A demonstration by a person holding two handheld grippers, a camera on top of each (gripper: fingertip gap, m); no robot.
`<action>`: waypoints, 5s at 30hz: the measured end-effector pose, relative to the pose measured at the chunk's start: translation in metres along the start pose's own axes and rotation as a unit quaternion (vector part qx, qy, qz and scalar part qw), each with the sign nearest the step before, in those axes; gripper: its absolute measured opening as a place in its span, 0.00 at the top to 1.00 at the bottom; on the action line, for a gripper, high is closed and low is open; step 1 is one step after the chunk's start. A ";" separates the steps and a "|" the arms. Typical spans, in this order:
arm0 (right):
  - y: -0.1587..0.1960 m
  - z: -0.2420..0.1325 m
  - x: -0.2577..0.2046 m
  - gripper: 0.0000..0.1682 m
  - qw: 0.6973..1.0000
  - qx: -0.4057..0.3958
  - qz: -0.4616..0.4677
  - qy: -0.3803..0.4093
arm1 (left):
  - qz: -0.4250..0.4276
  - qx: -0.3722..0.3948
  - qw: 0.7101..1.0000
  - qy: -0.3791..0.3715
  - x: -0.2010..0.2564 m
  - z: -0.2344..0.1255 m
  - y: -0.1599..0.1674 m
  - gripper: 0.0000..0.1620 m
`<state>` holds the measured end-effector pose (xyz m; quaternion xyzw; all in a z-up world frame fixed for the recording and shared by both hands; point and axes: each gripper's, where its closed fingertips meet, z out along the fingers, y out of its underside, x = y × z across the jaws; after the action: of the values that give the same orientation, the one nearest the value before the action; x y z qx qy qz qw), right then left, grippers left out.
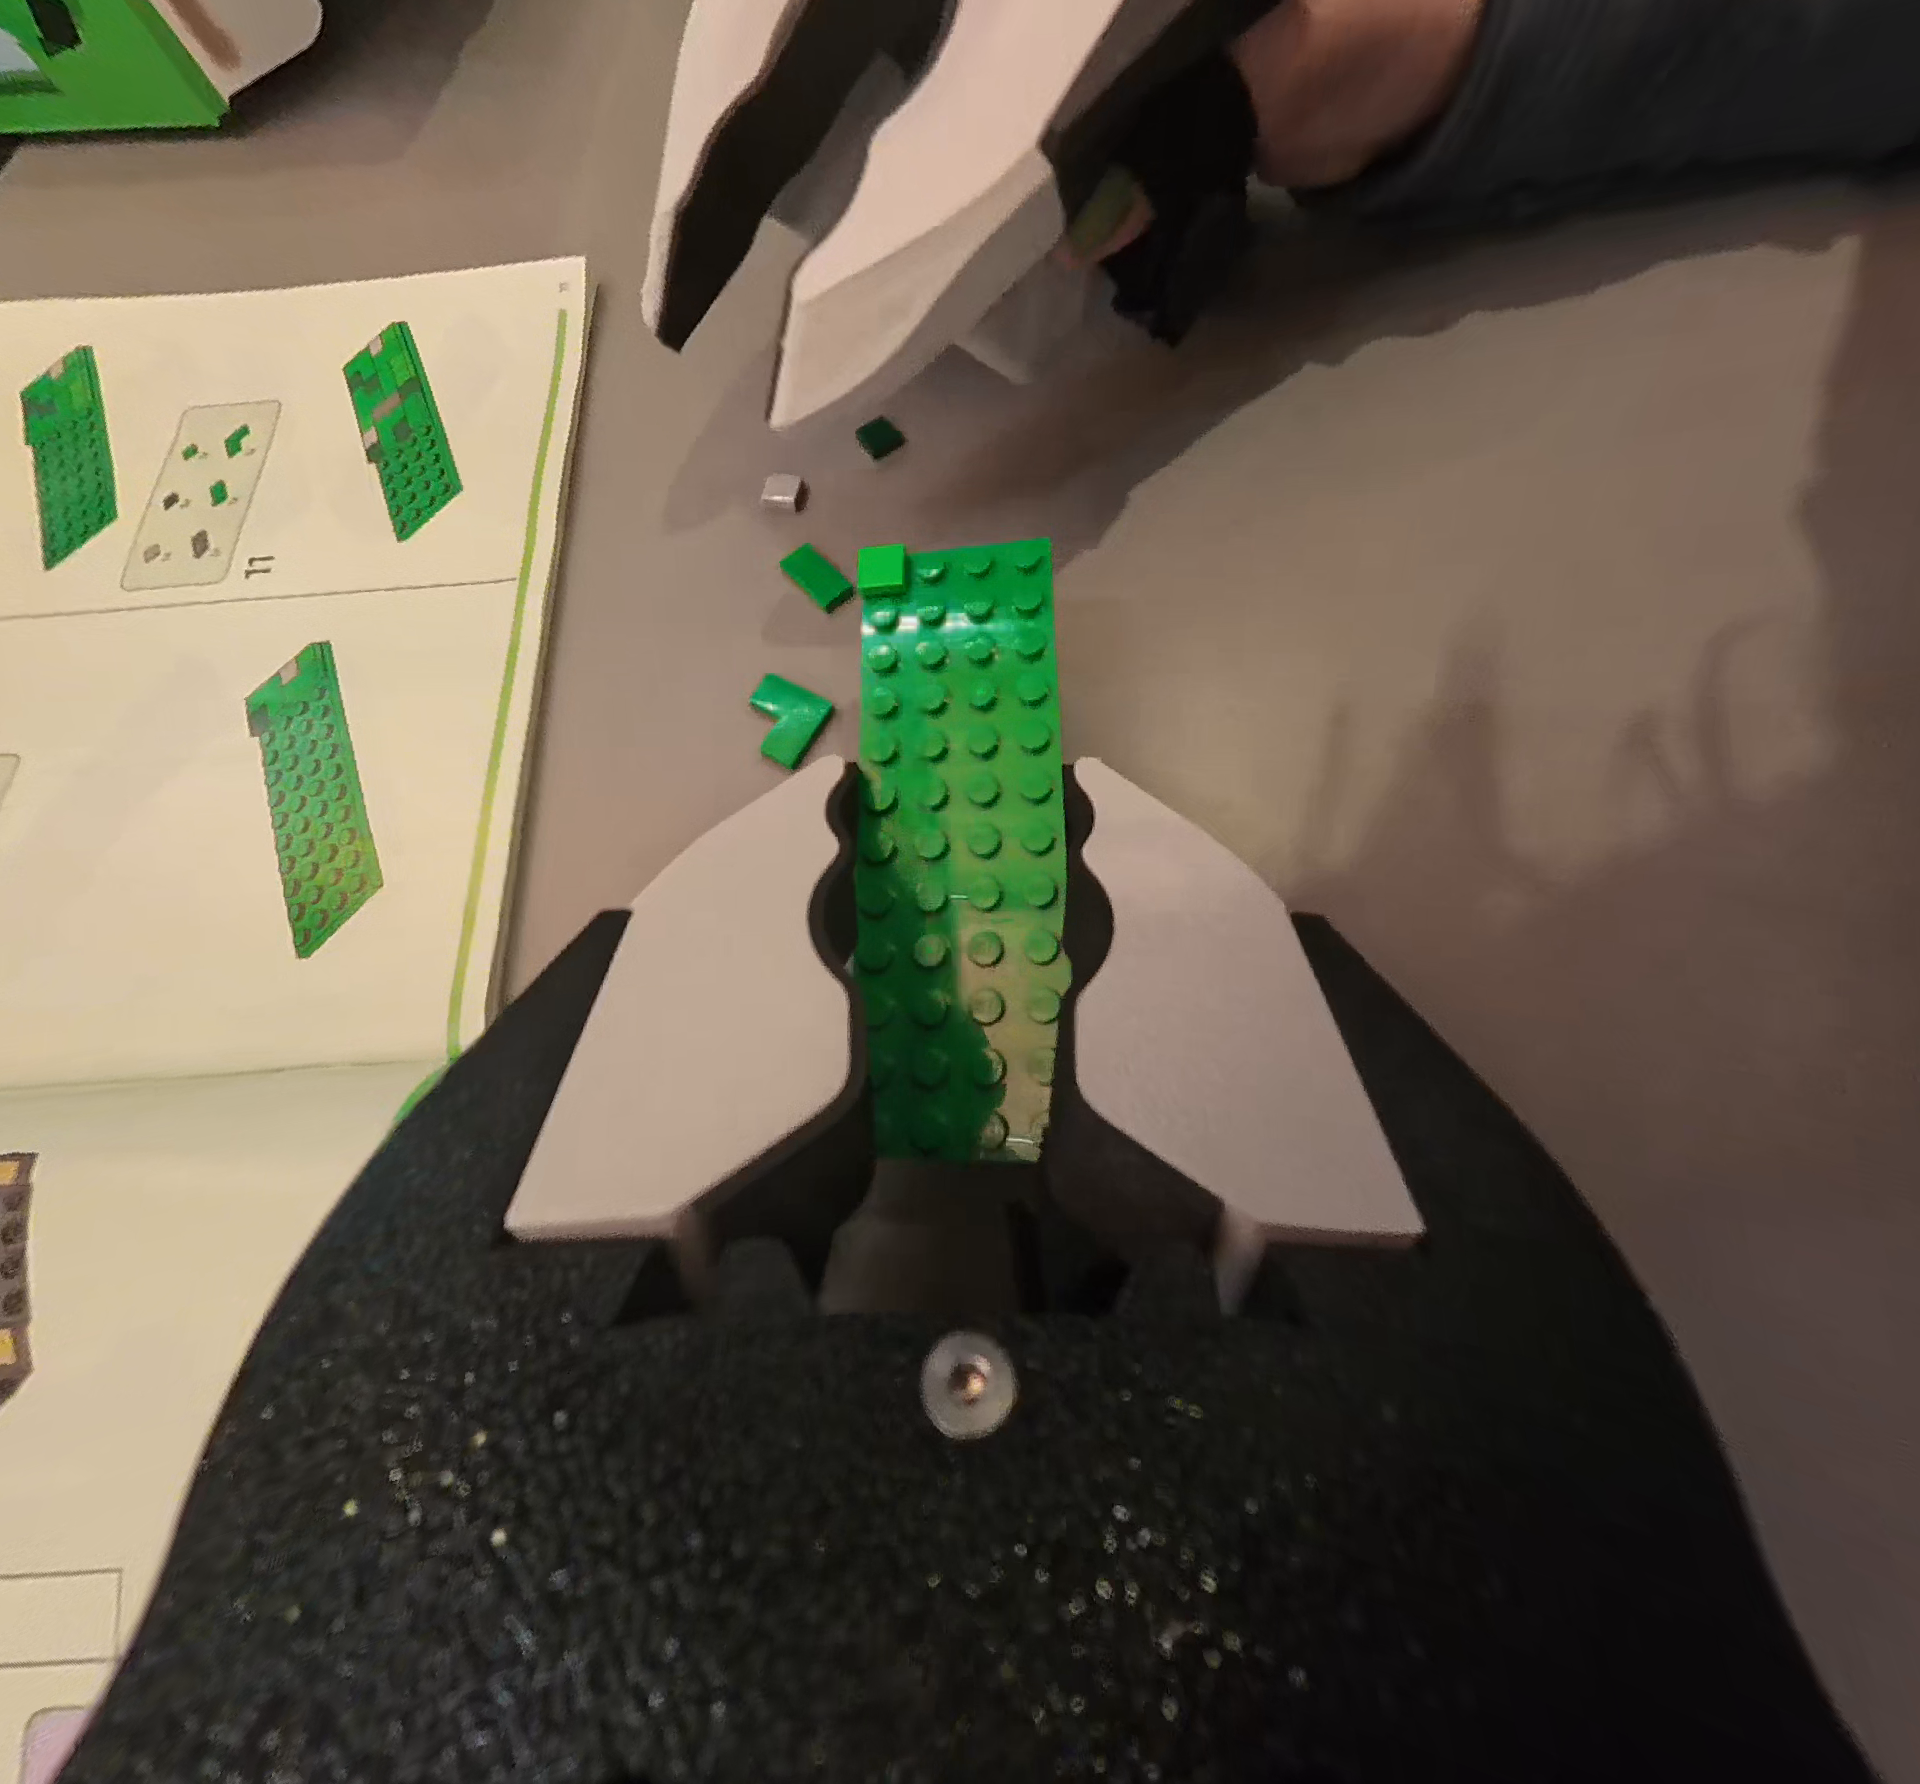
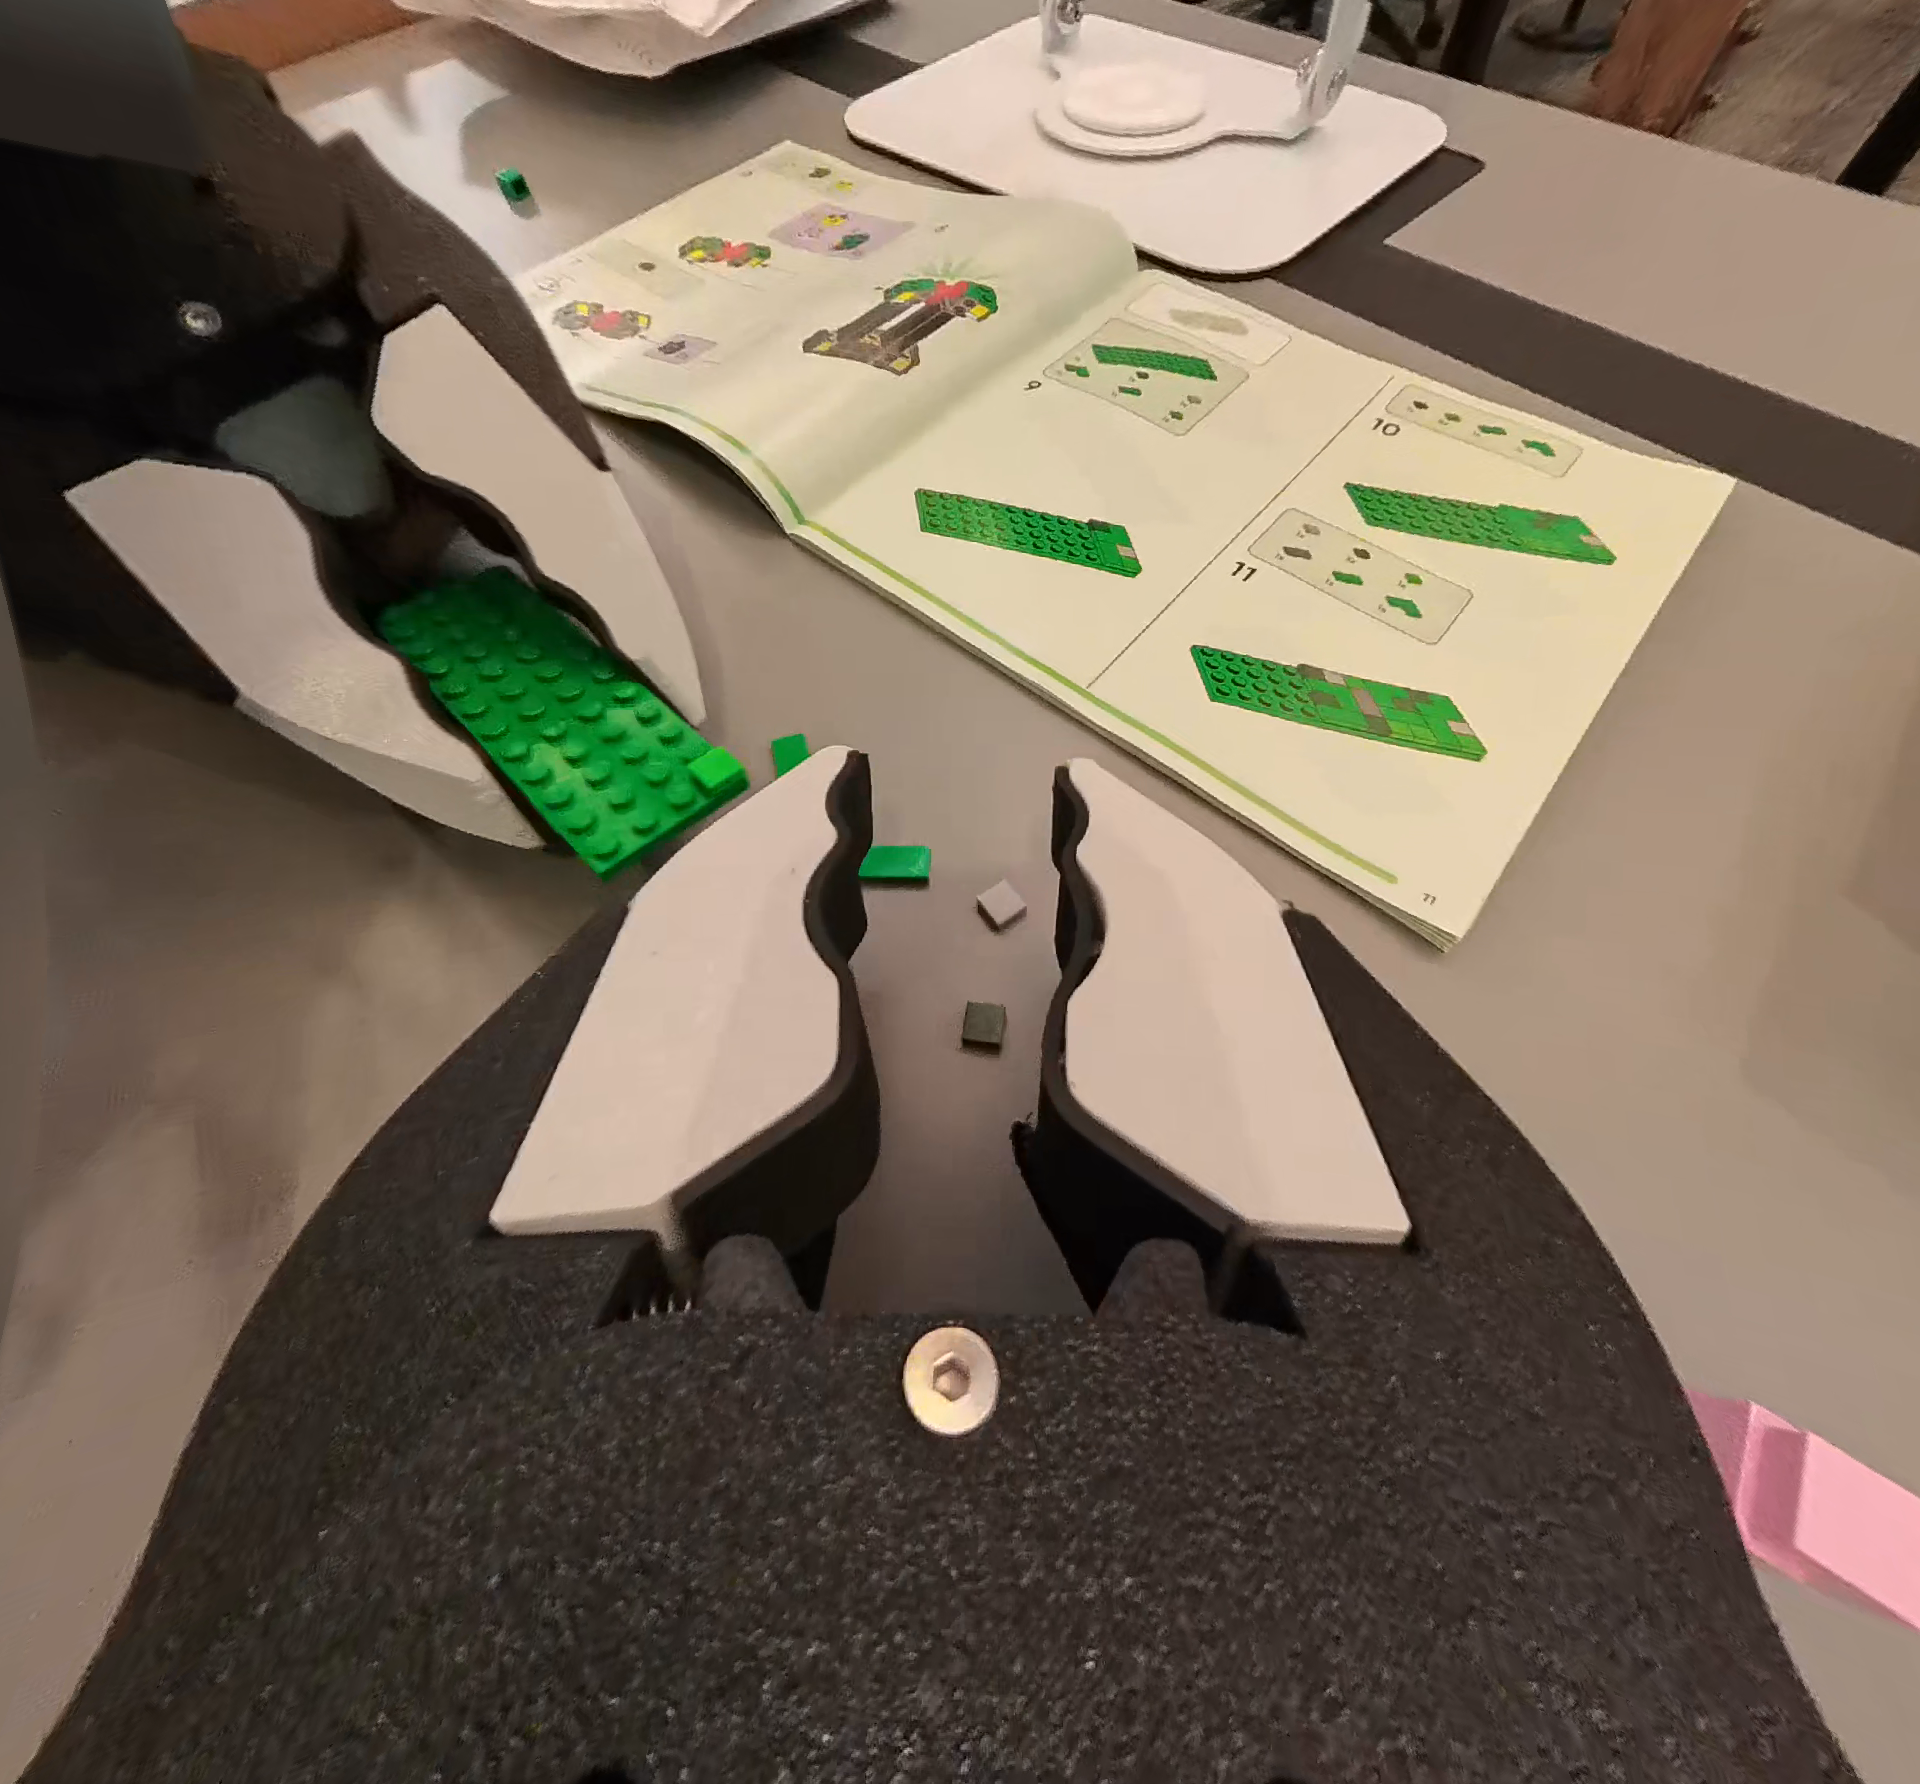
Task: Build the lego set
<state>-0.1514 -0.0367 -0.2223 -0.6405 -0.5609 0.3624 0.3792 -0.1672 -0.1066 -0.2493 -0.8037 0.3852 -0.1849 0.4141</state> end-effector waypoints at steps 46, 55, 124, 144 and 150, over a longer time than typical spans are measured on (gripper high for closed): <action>0.024 -0.009 0.006 0.92 0.988 -0.059 -0.135 0.039 | -0.037 -0.016 0.992 0.124 0.019 -0.004 0.005 0.78; 0.029 -0.005 0.003 0.92 0.980 -0.075 -0.176 0.049 | -0.036 -0.021 0.991 0.126 0.020 -0.003 0.006 0.78; 0.050 -0.012 0.005 0.96 0.981 -0.174 -0.084 -0.005 | -0.021 -0.035 0.992 0.123 0.023 0.000 0.010 0.78; 0.016 0.000 -0.077 0.96 0.942 -0.121 -0.230 -0.212 | 0.048 -0.039 0.995 0.081 0.024 0.002 0.012 0.78; 0.018 0.002 -0.078 0.96 0.934 -0.144 -0.248 -0.215 | 0.063 -0.036 0.994 0.077 0.025 0.002 0.012 0.78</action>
<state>-0.1542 -0.1155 -0.2361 -0.4356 -0.8162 0.3011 0.2312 -0.1555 -0.1293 -0.2602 -0.7754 0.4722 -0.2054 0.3654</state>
